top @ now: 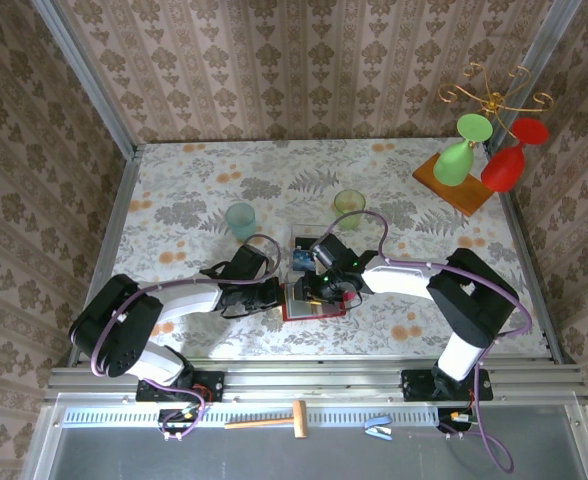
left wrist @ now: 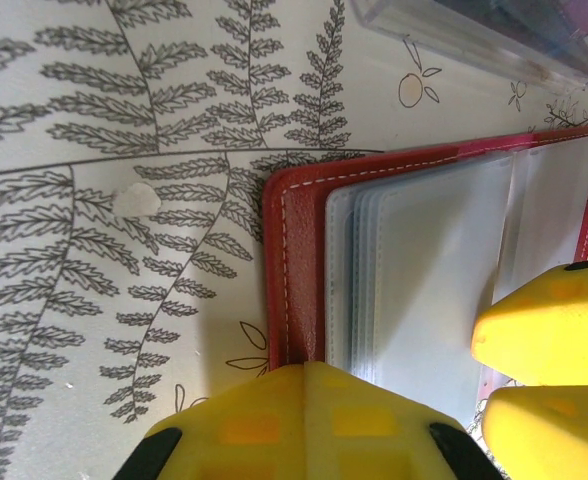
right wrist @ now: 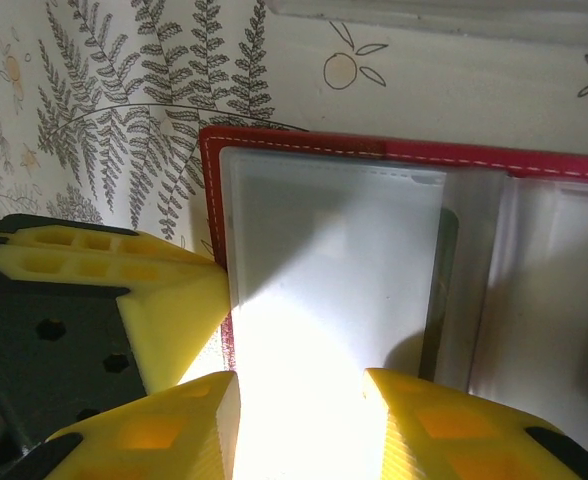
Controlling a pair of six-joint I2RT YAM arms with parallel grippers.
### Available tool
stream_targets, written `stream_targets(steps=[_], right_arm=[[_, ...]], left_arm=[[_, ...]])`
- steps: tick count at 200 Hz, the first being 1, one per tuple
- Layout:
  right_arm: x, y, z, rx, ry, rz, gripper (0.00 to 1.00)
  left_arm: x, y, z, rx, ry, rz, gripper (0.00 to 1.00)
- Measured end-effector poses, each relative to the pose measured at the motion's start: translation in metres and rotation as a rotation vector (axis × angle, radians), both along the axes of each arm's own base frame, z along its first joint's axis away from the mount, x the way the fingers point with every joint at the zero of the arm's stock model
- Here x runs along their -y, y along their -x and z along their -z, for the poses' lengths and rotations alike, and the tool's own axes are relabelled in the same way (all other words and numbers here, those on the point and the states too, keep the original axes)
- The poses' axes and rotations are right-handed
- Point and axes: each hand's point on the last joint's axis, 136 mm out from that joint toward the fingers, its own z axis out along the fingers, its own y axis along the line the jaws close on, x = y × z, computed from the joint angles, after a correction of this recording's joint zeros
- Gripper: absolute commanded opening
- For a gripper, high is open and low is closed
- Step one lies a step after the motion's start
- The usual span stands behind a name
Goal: Take the credit cards out of the card holder
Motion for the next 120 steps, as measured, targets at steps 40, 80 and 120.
stream_targets(steps=[40, 80, 120], right_arm=[[0.0021, 0.0012, 0.0022, -0.009, 0.014, 0.002, 0.4], [0.0034, 0.001, 0.0026, -0.009, 0.024, 0.005, 0.4], [0.0058, 0.0008, 0.0038, -0.009, 0.039, 0.007, 0.4]], left_arm=[[-0.0001, -0.0002, 0.0001, 0.001, -0.001, -0.001, 0.07], [-0.0003, -0.0004, 0.0002, 0.002, -0.002, -0.002, 0.07], [-0.0005, -0.0005, 0.0003, 0.002, -0.003, -0.002, 0.07]])
